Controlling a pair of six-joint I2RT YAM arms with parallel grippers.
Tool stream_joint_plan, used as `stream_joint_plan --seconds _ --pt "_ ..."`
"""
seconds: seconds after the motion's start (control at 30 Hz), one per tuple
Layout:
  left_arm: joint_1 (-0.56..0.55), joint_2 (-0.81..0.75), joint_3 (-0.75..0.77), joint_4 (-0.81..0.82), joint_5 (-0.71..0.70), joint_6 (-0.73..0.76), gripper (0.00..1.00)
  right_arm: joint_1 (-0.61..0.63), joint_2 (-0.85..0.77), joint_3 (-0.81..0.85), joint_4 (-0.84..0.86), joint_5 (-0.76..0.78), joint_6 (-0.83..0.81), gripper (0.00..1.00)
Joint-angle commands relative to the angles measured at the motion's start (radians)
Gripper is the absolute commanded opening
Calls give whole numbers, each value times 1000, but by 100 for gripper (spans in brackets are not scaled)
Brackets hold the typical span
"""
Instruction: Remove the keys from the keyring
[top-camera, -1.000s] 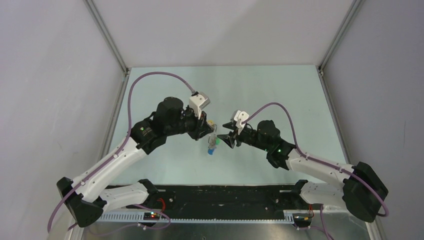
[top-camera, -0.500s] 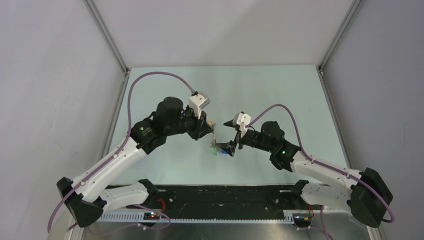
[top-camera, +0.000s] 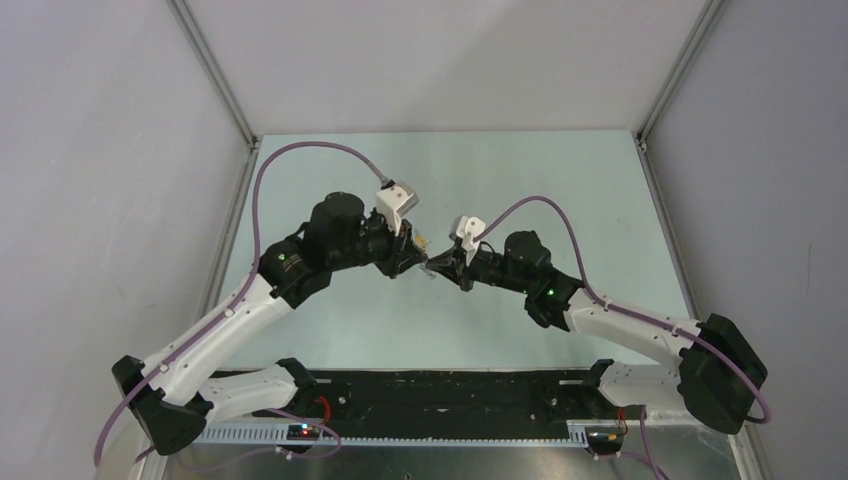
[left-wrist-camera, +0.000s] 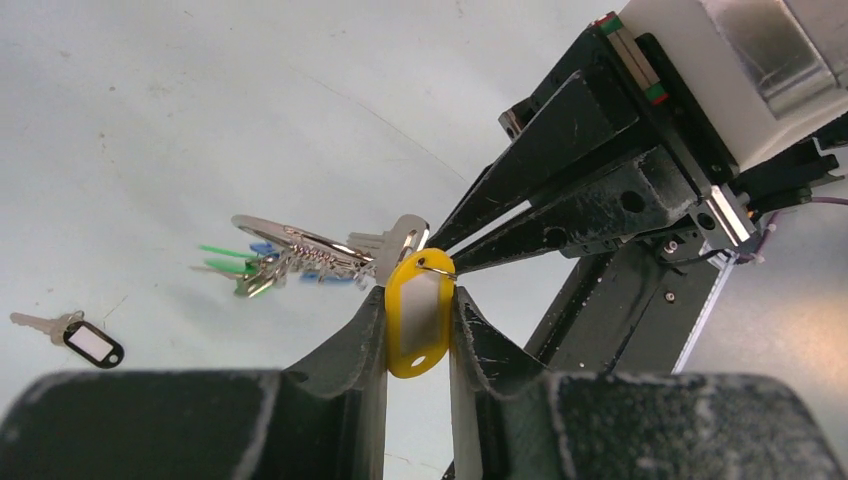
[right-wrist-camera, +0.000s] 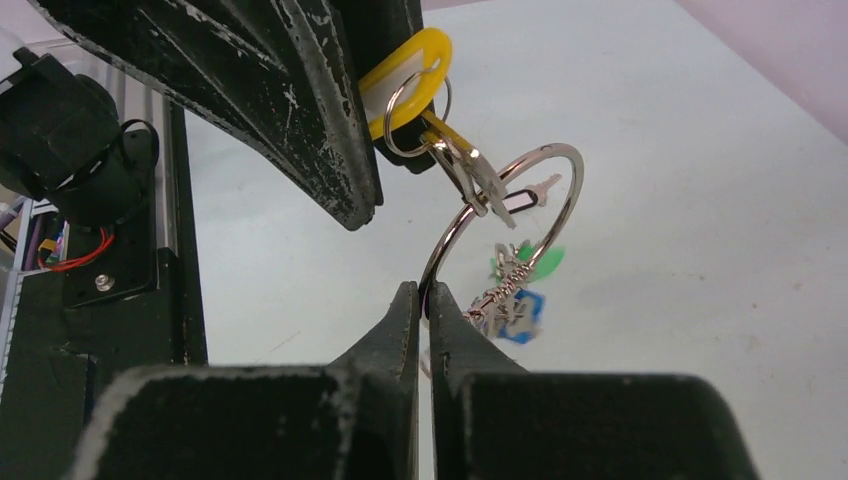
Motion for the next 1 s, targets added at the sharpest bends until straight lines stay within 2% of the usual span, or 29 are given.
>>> stream_joint_plan --seconds 0.0,0.17,0.37,0.43,0.47,0.53,0.6,0.8,0.97 --pt "4 -31 36 44 -36 -1 0 -1 -40 49 -42 49 -16 0" --pt "37 -7 30 47 -12 -35 0 -15 -108 48 -194 61 -55 0" --pt "39 4 9 79 16 -45 0 -46 -180 48 -278 10 -46 0" --pt "39 5 7 89 33 -57 0 -52 -186 47 -287 4 -40 15" --pt "39 4 8 93 40 -60 0 -51 -183 47 -285 4 -37 31" --pt "40 2 9 99 57 -66 0 -50 -170 45 -267 7 -29 45" --pt "39 -2 6 106 67 -66 0 -45 -153 40 -234 17 -16 54" --pt "40 -11 -6 114 49 -79 0 -17 -112 9 -95 55 -1 72" --pt "39 -21 -5 117 65 -94 0 -6 -64 -1 13 71 3 73"
